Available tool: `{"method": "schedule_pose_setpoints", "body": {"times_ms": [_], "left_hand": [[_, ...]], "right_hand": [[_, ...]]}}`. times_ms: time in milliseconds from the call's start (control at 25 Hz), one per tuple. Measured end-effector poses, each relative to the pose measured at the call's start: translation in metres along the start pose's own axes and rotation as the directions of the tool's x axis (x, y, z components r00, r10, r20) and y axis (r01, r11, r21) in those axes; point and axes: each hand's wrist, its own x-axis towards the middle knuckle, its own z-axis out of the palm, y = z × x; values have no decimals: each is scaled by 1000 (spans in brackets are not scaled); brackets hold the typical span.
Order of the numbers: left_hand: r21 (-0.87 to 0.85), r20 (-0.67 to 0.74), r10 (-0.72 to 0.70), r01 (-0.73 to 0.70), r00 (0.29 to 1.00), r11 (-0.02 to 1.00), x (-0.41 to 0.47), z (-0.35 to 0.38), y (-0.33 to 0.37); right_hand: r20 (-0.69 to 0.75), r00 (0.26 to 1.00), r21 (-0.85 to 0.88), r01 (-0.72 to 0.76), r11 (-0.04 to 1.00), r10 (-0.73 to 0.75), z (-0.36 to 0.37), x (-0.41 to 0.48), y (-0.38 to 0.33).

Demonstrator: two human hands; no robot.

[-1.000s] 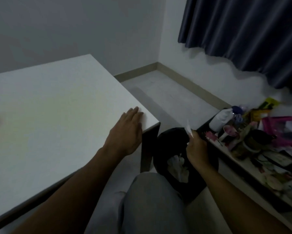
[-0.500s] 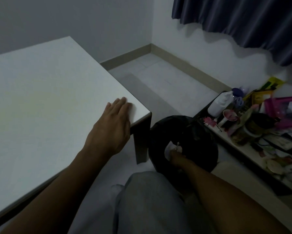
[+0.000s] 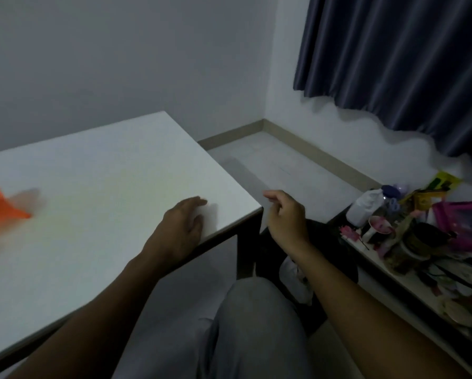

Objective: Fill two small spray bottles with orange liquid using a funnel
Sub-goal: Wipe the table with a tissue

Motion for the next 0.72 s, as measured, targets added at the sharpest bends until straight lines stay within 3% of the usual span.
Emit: {"method": "schedule_pose_setpoints", "body": {"times_ms": [80, 160, 360, 480, 600, 720], "left_hand": [[58, -77, -62, 66, 995, 996, -25, -23, -12], [105, -147, -131, 147, 980, 984, -49, -47, -28], [179, -286, -322, 381, 902, 907, -112, -100, -72], [189, -362, -372, 458, 855, 868, -146, -126, -98], [200, -372, -393, 486, 841, 851, -167, -141, -120], [259, -294, -345, 422, 891, 869, -175, -131, -139]], "right_hand": [[117, 980, -22, 164, 986, -160, 23, -10, -40], [330, 909, -42, 284, 958, -255, 57, -23, -75], [676, 691, -125, 451, 884, -257, 133, -58, -137], [805, 545, -218, 639, 738, -234, 167, -76, -163], [841, 512, -304, 714, 631, -173, 187, -84, -170], [835, 523, -356, 749, 558, -169, 197, -84, -162]]}}
